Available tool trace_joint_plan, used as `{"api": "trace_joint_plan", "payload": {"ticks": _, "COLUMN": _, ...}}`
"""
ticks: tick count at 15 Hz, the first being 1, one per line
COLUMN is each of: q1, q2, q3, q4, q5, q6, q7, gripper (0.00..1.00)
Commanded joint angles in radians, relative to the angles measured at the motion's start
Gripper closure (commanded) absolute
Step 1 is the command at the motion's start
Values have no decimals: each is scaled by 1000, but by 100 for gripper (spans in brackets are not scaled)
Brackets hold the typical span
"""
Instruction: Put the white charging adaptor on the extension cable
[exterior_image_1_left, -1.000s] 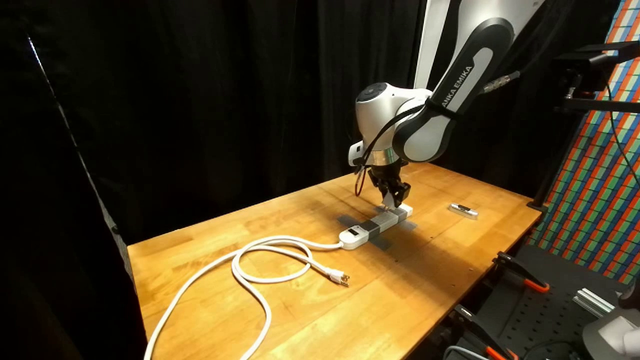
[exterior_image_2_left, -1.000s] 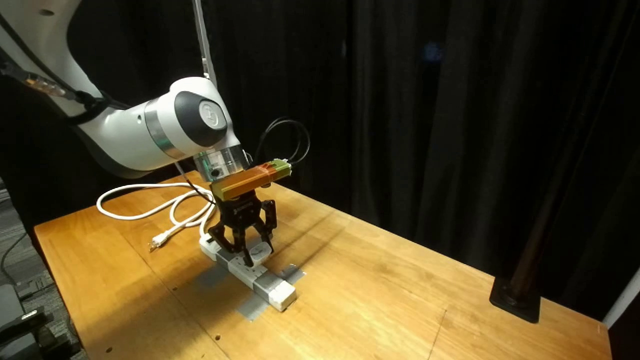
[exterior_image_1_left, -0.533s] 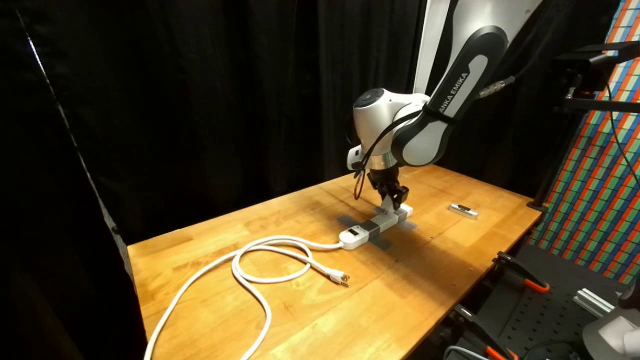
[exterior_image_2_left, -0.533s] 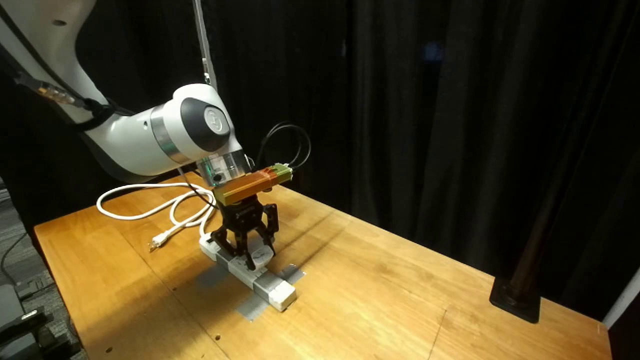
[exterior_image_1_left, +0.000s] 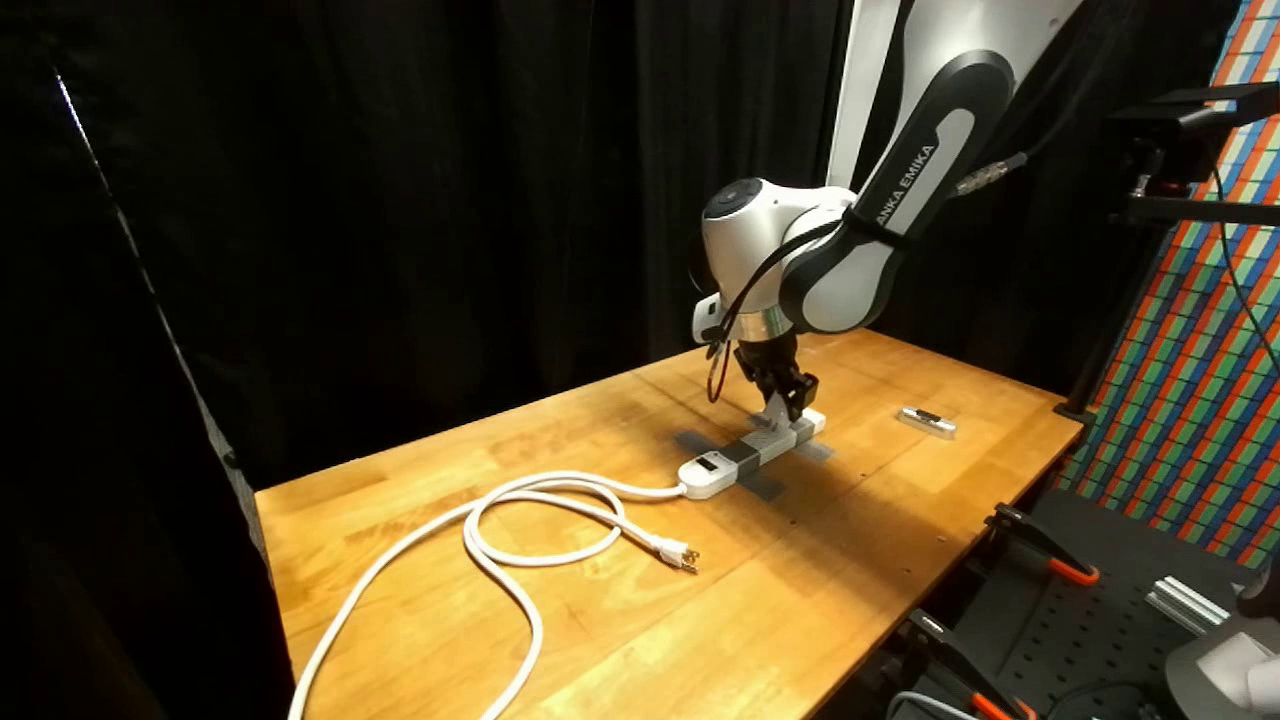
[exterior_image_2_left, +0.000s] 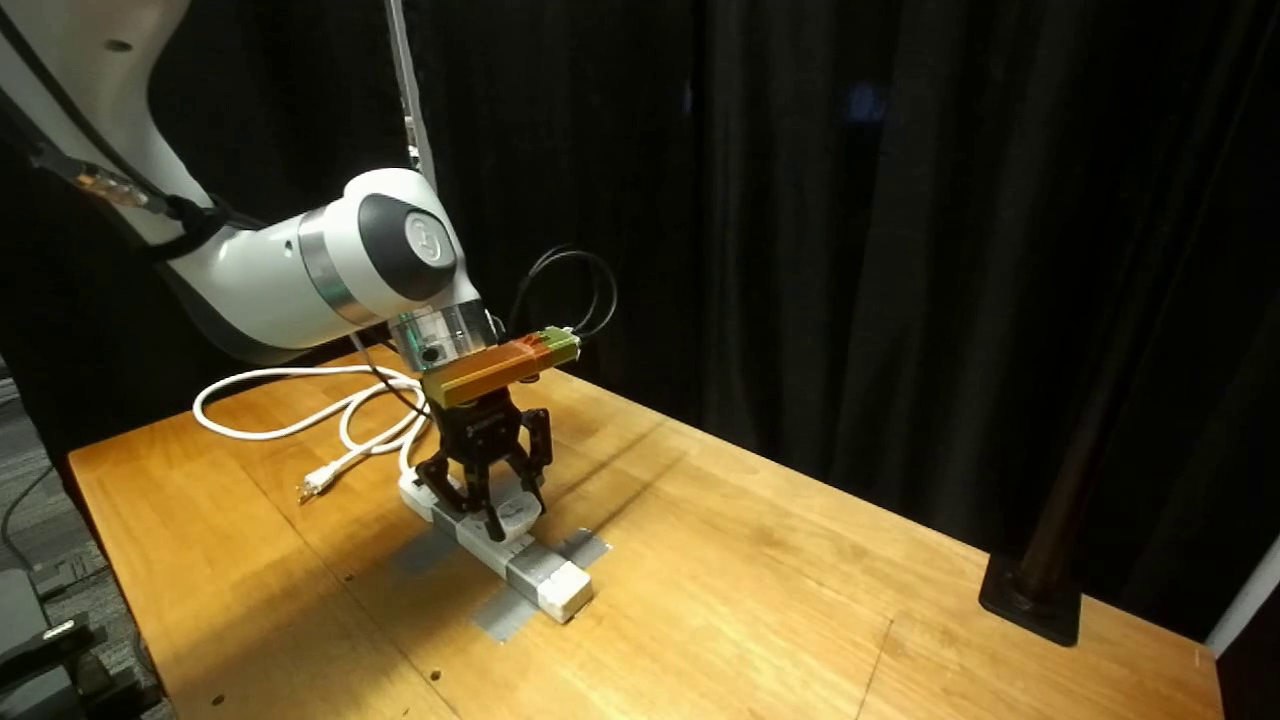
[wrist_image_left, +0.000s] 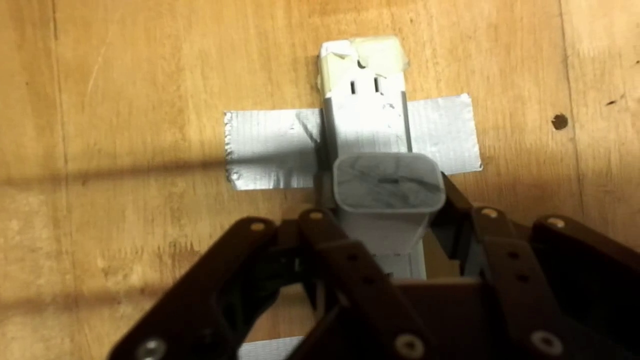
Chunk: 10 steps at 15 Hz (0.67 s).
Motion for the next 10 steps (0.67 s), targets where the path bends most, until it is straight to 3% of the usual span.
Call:
{"api": "trace_joint_plan", "payload": {"ticks": 1, "q1": -9, "q2": -3, "q3": 28, "q4": -3, "q5": -2, "q6": -42, "q7": 4, "gripper": 77}}
{"api": "trace_joint_plan", "payload": {"ticks": 10, "q1": 0, "q2": 16, "q3": 33, "q4": -1, "q5": -34, "q6": -33, "q7": 40, "gripper": 77}}
